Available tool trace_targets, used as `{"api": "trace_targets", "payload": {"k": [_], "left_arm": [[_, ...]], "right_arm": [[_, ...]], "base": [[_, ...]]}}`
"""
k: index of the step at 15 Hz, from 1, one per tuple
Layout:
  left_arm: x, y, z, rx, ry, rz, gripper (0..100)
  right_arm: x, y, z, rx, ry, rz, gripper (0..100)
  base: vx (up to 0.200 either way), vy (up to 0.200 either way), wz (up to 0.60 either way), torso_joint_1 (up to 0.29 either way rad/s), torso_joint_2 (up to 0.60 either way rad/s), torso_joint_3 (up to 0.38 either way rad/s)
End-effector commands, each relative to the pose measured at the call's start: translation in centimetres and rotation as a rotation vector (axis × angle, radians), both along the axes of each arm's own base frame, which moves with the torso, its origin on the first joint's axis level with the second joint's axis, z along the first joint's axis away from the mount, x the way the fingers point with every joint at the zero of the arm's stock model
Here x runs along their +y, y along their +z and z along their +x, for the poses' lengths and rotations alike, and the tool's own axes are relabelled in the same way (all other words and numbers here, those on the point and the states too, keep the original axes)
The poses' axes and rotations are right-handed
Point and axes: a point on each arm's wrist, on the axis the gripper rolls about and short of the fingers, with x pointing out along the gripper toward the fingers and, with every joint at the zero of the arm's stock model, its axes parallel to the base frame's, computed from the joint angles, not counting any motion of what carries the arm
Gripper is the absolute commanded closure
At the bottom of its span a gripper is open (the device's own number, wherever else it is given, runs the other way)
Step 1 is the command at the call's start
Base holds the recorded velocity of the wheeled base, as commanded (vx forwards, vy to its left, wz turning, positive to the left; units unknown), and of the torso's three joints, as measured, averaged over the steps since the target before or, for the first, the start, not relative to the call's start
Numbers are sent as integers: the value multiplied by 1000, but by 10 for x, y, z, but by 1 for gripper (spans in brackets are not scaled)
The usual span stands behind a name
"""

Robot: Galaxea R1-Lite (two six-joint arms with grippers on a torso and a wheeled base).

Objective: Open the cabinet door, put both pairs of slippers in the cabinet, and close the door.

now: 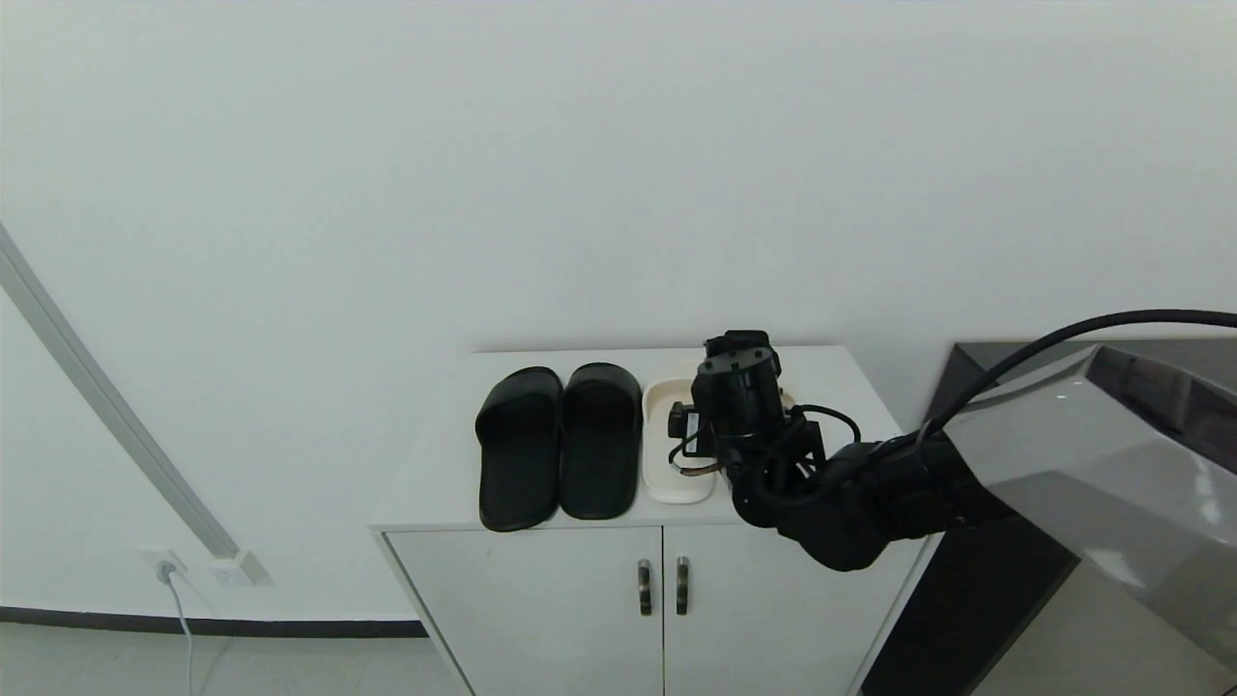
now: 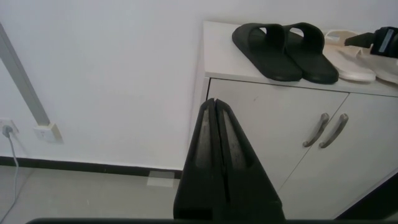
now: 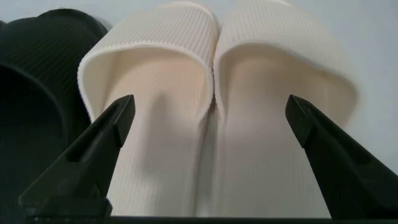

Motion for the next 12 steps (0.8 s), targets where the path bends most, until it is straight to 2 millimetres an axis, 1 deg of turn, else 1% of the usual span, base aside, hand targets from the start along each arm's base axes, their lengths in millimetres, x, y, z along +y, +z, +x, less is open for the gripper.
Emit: {"api": "trace_targets", "payload": {"k": [1, 2, 4, 6, 8, 9, 12], "left_arm": [[0, 0, 0, 1, 1, -1, 100], [0, 0, 0, 1, 1, -1, 100], [0, 0, 0, 1, 1, -3, 100], [0, 0, 0, 1, 1, -1, 100], [0, 0, 0, 1, 1, -3, 100], [0, 0, 0, 0, 1, -1, 100], [0, 0, 0, 1, 1, -3, 100]], "right_arm": [[6, -12, 13, 2, -9, -7, 0], [7, -16, 23, -6, -21, -6, 0], [4, -19, 37, -17, -44, -3, 0], [3, -20, 46, -28, -56, -2, 0], [4, -23, 50, -31, -56, -8, 0], [5, -23, 51, -34, -52, -14, 100], [7, -22, 52, -42, -50, -28, 100]], "base": [[0, 0, 0, 0, 0, 0], [0, 0, 0, 0, 0, 0], [0, 0, 0, 0, 0, 0], [0, 0, 0, 0, 0, 0], [0, 0, 0, 0, 0, 0], [0, 0, 0, 0, 0, 0], [0, 0, 0, 0, 0, 0]]}}
